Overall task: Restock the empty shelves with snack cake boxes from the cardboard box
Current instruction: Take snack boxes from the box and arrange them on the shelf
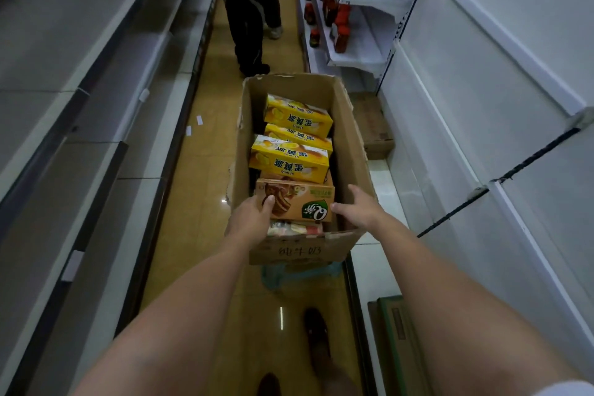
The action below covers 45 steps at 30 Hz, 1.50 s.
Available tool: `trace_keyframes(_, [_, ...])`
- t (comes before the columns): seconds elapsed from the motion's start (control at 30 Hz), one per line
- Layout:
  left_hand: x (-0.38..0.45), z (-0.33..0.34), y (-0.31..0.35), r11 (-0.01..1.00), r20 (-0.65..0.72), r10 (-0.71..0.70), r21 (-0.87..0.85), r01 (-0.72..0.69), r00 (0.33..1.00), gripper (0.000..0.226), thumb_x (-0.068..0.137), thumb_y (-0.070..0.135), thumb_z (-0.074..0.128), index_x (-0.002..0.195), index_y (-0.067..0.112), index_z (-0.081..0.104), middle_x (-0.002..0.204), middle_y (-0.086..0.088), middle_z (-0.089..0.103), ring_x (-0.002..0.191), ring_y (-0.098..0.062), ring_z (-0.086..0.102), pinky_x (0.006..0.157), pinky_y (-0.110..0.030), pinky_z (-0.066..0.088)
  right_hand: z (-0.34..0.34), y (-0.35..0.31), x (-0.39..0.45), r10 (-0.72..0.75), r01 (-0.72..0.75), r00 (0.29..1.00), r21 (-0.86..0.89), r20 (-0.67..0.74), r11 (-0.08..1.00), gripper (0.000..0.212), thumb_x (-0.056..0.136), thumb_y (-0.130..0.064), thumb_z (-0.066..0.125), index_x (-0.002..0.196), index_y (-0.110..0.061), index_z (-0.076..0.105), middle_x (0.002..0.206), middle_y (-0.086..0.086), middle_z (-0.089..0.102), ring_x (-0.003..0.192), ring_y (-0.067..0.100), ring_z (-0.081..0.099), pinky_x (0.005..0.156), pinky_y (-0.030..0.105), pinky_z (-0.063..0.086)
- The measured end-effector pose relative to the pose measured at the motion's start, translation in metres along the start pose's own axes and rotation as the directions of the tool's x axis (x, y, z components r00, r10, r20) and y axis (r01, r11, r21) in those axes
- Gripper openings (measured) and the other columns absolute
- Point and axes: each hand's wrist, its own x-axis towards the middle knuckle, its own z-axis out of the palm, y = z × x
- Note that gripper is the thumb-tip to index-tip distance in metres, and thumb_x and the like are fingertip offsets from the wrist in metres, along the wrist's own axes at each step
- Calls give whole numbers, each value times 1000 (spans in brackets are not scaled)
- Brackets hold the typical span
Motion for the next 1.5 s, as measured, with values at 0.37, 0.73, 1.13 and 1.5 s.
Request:
trace_keyframes(0.37, [96, 10, 41, 983, -27, -182, -19, 181, 983, 64, 98, 53, 30, 149, 14, 27, 150, -15, 33, 137, -33, 33, 109, -47, 33, -41, -34, 133, -22, 44, 985, -130, 170, 991, 74, 92, -31, 62, 151, -14, 21, 152, 10, 33, 138, 29, 34, 108, 39, 33])
trace_keyframes(0.73, [172, 20, 45, 956, -14, -287, -63, 286, 958, 68, 98, 48, 37, 153, 16, 11, 158, -12, 15, 142, -33, 23, 112, -48, 27, -23, -39, 234, 21, 51, 955, -231, 297, 972, 69, 88, -32, 66, 146, -18, 31, 142, 9, 47, 128, 30, 46, 106, 43, 39])
trace_keyframes(1.13, [239, 25, 49, 944, -50, -330, -7, 330, 943, 71, 98, 45, 41, 152, 9, 9, 153, -14, 22, 138, -33, 26, 105, -45, 32, 20, -45, 298, 86, 17, 942, -299, 325, 954, 69, 86, -34, 68, 146, -32, 33, 150, 8, 32, 132, 31, 41, 109, 44, 37])
trace_keyframes(1.5, [248, 28, 45, 957, -15, -262, 127, 262, 965, 50, 93, 49, 49, 129, 13, 45, 128, -13, 47, 120, -31, 44, 91, -39, 39, 22, -36, 310, 236, -85, 934, -475, 268, 876, 76, 85, -46, 64, 148, -26, 28, 153, 7, 29, 139, 27, 31, 115, 45, 24])
